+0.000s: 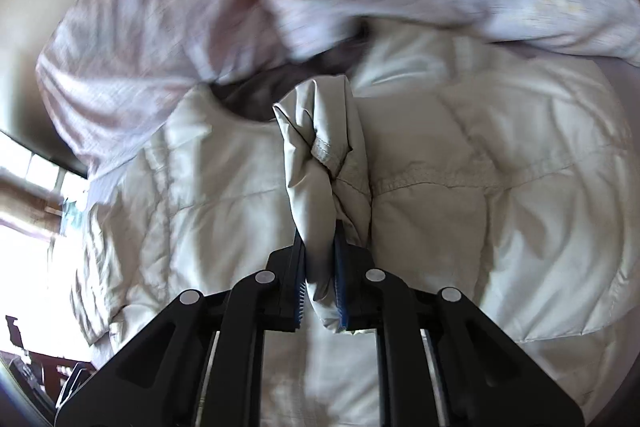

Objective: Fold large clothes
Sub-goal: 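Lay the sleeve across the jacket body and open the right gripper, then grasp the other sleeve with the left gripper and fold it across the body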

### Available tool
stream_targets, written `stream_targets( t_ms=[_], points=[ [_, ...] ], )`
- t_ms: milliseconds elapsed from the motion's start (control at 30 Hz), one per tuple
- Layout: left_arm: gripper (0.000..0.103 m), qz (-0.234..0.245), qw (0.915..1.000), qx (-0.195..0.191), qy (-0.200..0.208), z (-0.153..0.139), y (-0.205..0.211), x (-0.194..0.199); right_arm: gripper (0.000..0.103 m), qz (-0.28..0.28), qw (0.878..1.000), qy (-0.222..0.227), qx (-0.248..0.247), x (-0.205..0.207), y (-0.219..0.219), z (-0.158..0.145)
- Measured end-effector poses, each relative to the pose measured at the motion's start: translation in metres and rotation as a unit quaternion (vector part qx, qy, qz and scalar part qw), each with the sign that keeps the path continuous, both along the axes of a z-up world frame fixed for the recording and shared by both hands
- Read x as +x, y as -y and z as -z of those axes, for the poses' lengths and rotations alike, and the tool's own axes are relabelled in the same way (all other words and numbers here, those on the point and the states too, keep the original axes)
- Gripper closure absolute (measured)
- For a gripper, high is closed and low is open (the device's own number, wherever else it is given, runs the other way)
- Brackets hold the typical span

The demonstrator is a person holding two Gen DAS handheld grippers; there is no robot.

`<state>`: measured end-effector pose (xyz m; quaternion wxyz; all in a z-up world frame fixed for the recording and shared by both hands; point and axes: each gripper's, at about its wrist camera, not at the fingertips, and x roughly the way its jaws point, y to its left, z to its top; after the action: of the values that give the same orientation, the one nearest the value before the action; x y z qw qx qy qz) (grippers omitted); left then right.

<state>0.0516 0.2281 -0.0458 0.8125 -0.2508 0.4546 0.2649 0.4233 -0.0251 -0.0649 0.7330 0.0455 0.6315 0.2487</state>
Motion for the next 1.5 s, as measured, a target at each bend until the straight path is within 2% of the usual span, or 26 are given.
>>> stream_targets(
  t_ms=[200, 333, 400, 467, 533, 667, 767, 900, 1000, 1067, 1133, 1267, 1333, 1500],
  points=[
    [0.002, -0.006, 1.0, 0.002, -0.001, 0.001, -0.017, -0.003, 0.09, -0.049, 0.999, -0.006, 0.002, -0.028, -0.064, 0.005],
    [0.002, -0.012, 0.9999, 0.004, -0.002, 0.001, -0.026, -0.005, 0.091, -0.069, 0.997, -0.035, 0.013, -0.038, -0.092, 0.016],
    [0.002, -0.015, 0.9998, 0.005, -0.007, 0.003, -0.031, -0.005, 0.091, -0.083, 0.996, -0.034, -0.011, -0.043, -0.103, 0.022],
    [0.002, -0.019, 0.9997, 0.008, -0.01, 0.003, -0.035, -0.006, 0.09, -0.084, 0.996, -0.032, -0.015, -0.042, -0.103, 0.02],
    [0.002, -0.025, 0.9995, 0.012, -0.013, 0.004, -0.039, -0.009, 0.09, -0.078, 0.997, -0.028, 0.003, -0.04, -0.1, 0.012],
    [0.002, -0.047, 0.9985, 0.014, -0.024, 0.009, -0.053, -0.015, 0.09, -0.044, 0.998, 0.015, 0.032, -0.025, -0.076, -0.017],
    [0.002, -0.06, 0.9975, 0.017, -0.033, 0.014, -0.063, -0.02, 0.09, -0.013, 1.0, 0.027, 0.01, -0.011, -0.062, -0.016],
    [0.002, -0.072, 0.9964, 0.02, -0.041, 0.018, -0.074, -0.023, 0.09, 0.004, 0.999, 0.003, -0.039, -0.001, -0.052, 0.012],
    [0.002, -0.078, 0.9955, 0.023, -0.049, 0.02, -0.079, -0.024, 0.088, -0.002, 0.998, -0.012, -0.053, -0.007, -0.057, 0.029],
    [0.002, -0.082, 0.9949, 0.021, -0.055, 0.023, -0.083, -0.026, 0.087, -0.014, 0.997, -0.002, -0.078, -0.015, -0.067, 0.038],
    [0.002, -0.089, 0.9941, 0.021, -0.058, 0.025, -0.09, -0.03, 0.087, -0.035, 0.992, 0.031, -0.114, -0.024, -0.08, 0.041],
    [0.002, -0.1, 0.9939, 0.015, -0.043, 0.026, -0.103, -0.041, 0.087, -0.087, 0.975, 0.089, -0.183, -0.042, -0.105, 0.042],
    [0.002, -0.111, 0.9932, 0.003, -0.035, 0.028, -0.114, -0.049, 0.087, -0.101, 0.971, 0.098, -0.193, -0.045, -0.109, 0.043],
    [0.002, -0.15, 0.9879, -0.007, -0.037, 0.035, -0.145, -0.067, 0.087, -0.099, 0.974, 0.09, -0.184, -0.047, -0.109, 0.046]
  ],
)
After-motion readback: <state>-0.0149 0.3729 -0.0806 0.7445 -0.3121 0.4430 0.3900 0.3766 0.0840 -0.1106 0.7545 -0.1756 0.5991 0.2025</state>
